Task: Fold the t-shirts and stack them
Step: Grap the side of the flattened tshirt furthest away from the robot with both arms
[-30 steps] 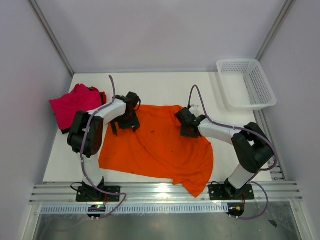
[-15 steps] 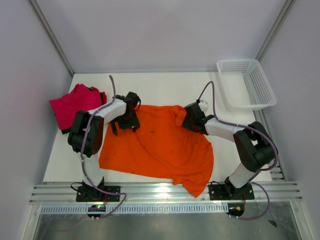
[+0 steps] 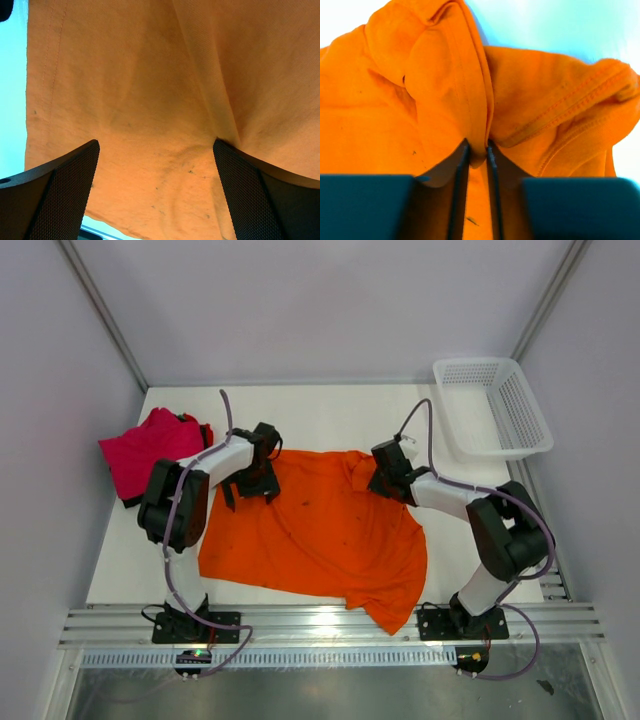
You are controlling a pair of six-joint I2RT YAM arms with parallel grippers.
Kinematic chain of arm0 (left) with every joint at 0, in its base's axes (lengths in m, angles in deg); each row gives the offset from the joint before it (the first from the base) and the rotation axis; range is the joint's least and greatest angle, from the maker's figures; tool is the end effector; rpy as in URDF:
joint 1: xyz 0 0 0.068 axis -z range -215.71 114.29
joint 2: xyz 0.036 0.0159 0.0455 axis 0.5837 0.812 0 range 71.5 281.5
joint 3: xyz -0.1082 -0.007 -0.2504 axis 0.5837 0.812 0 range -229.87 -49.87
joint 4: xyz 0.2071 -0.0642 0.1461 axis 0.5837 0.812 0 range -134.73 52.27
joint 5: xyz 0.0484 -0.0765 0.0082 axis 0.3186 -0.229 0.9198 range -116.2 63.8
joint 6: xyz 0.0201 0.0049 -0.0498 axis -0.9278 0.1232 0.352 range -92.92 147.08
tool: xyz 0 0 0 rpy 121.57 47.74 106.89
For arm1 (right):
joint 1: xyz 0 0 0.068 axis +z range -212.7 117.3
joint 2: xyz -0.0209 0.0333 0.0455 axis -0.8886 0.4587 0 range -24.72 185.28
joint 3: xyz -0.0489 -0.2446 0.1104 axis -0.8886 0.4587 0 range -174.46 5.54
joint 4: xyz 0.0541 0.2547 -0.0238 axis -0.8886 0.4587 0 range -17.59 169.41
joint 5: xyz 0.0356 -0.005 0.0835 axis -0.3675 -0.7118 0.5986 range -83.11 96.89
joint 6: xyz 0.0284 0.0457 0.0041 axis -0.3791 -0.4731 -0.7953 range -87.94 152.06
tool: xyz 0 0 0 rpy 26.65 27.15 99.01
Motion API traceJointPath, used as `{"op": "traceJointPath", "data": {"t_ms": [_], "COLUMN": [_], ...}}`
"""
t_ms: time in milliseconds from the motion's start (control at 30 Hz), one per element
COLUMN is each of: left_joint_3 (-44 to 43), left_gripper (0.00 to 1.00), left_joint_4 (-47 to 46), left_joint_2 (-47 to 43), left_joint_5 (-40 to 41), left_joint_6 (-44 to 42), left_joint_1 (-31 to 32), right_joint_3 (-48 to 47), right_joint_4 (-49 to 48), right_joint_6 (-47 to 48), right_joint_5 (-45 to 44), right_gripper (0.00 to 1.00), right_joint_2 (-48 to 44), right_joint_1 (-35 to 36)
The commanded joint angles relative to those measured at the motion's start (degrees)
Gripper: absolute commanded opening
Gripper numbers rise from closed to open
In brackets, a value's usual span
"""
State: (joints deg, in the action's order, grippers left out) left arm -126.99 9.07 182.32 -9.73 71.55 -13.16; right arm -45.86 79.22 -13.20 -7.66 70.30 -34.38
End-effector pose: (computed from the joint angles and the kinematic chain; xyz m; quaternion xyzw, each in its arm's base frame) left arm 0.3323 -0.1271 0.1663 -0.1912 0.9708 0.1075 0.0971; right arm 0.2957 0.1491 0.1672 0.1799 0.9169 0.1057 0.3403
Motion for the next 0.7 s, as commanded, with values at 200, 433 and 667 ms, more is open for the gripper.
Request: {"op": "traceJointPath", "data": {"t_ms": [200, 433, 667], "left_joint_3": [-1.01, -2.42, -3.65], "left_gripper": [0.98, 0.98, 0.98], "left_joint_4": [-1.59, -1.6, -1.42], "left_joint_2": [1.94, 3.43, 3.26], "left_joint_5": [0.85, -0.74, -1.44], "left_joint_6": [-0.35, 0.0, 0.18], "left_joint_1": [0.13, 0.13, 0.22], "right_joint_3": [-4.15, -7.93, -13.28], "right_joint_4": [-3.3, 0.13, 3.55], "right_joint_6": [2.45, 5.0, 8.6], "right_joint_5": [-0.13, -1.45, -4.61], "right_gripper": [0.09, 0.09, 0.09], "right_joint_2": [1.04, 2.18, 2.88], "right_joint_1": [-0.28, -0.19, -0.28]}}
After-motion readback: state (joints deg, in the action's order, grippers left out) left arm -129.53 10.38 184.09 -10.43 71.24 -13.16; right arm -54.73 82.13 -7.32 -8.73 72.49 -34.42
